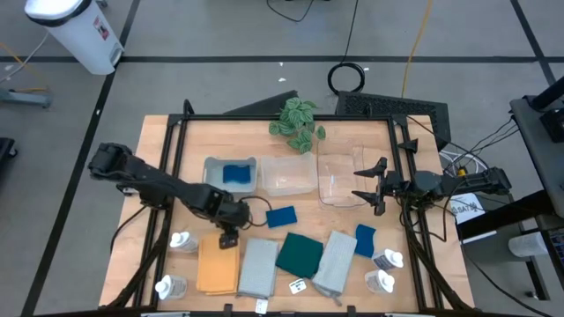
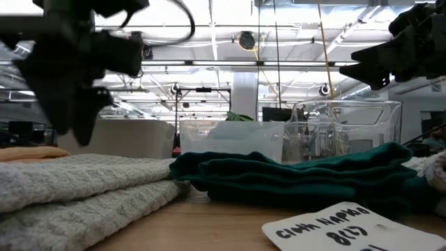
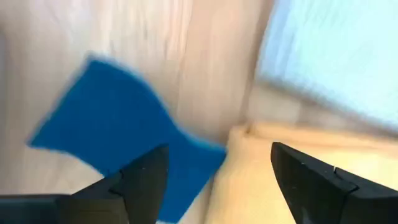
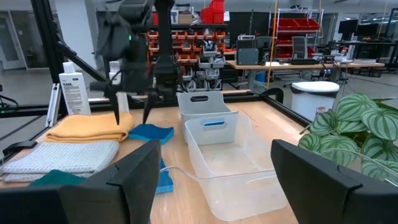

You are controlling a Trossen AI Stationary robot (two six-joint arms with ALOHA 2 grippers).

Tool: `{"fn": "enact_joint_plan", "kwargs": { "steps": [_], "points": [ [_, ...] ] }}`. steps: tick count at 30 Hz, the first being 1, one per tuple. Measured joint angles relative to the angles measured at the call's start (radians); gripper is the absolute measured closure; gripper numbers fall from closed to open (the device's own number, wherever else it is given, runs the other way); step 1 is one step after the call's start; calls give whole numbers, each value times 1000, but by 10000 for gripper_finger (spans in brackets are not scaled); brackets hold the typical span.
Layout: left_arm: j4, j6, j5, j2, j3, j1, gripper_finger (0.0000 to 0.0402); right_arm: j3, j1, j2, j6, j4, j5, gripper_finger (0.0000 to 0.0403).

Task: Pick & Place Kitchen Items
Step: Put the blue sponge into the gray bin

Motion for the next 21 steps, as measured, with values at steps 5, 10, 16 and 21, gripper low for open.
{"fn": "enact_joint_plan", "kwargs": {
  "steps": [5,10,16,21],
  "points": [
    [-24,-100,-134,-59,0,-1,120,0,0,0,0,0,0,124],
    [-80,-293,-152,-40,1,3,119,0,0,0,0,0,0,124],
    [-93,-435,-139,4,1,2,119,0,0,0,0,0,0,124],
    [-121,-528,-138,52,1,15,119,0,0,0,0,0,0,124]
  ]
}}
